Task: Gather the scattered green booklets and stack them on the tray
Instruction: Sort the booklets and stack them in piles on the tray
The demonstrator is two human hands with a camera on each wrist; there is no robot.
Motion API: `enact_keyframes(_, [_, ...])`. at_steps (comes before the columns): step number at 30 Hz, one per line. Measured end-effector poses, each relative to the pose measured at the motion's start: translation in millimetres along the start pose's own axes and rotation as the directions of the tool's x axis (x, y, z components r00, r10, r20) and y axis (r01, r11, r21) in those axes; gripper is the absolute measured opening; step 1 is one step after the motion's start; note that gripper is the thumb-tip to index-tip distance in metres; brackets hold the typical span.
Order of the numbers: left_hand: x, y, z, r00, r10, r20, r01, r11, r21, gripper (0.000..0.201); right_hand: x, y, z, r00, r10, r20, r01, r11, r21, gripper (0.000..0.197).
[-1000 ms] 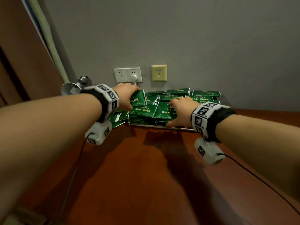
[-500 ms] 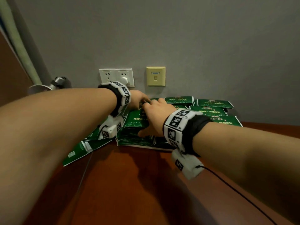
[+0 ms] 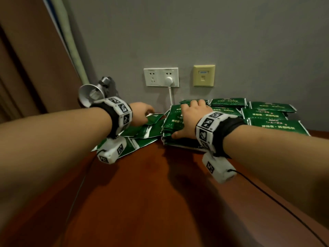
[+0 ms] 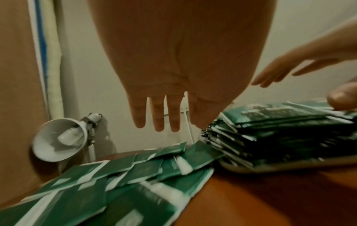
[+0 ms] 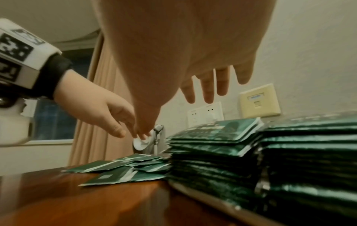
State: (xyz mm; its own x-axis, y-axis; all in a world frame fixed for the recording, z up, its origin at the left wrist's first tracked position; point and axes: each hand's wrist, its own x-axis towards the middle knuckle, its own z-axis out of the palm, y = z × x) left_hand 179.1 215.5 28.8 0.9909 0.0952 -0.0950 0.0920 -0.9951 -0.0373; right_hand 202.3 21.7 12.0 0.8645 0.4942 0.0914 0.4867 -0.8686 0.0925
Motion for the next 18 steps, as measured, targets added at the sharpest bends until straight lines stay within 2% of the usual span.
enact_keyframes(3, [-37.5, -9.3, 20.8, 0.998, -0.049, 0.047, 0.048, 0.998, 0.032, 0.053, -31.8, -16.1, -3.8, 0.995, -0.074, -0.071, 0.074, 0.997, -0.003, 0.093])
enact_keyframes(5, [-63.0, -16.6, 37.7, 0.990, -0.094, 0.102, 0.091, 0.995, 0.039, 0.055, -55.0, -33.3, -1.0, 0.986, -0.153, -0.068, 0.154, 0.988, 0.009, 0.086])
enact_keyframes(7, [-85.0, -24.5, 55.1, 0.981, -0.124, 0.152, 0.119, 0.992, 0.045, 0.056, -76.1, -53.3, 6.8, 0.973, -0.231, -0.022, 0.231, 0.973, 0.012, 0.073])
enact_keyframes(10, [-116.4, -30.6, 78.8, 0.964, -0.172, 0.202, 0.161, 0.984, 0.074, 0.050, -97.7, -84.3, 24.8, 0.947, -0.299, 0.120, 0.307, 0.950, -0.058, 0.050])
enact_keyframes(13, [-135.7, -33.9, 103.0, 0.947, -0.210, 0.245, 0.194, 0.977, 0.088, 0.063, -103.6, -107.4, 36.1, 0.920, -0.277, 0.276, 0.325, 0.935, -0.143, 0.046])
enact_keyframes(18, [-128.1, -41.6, 111.1, 0.941, -0.235, 0.242, 0.206, 0.969, 0.140, 0.072, -81.8, -127.9, 36.1, 0.925, -0.187, 0.330, 0.272, 0.934, -0.232, 0.049])
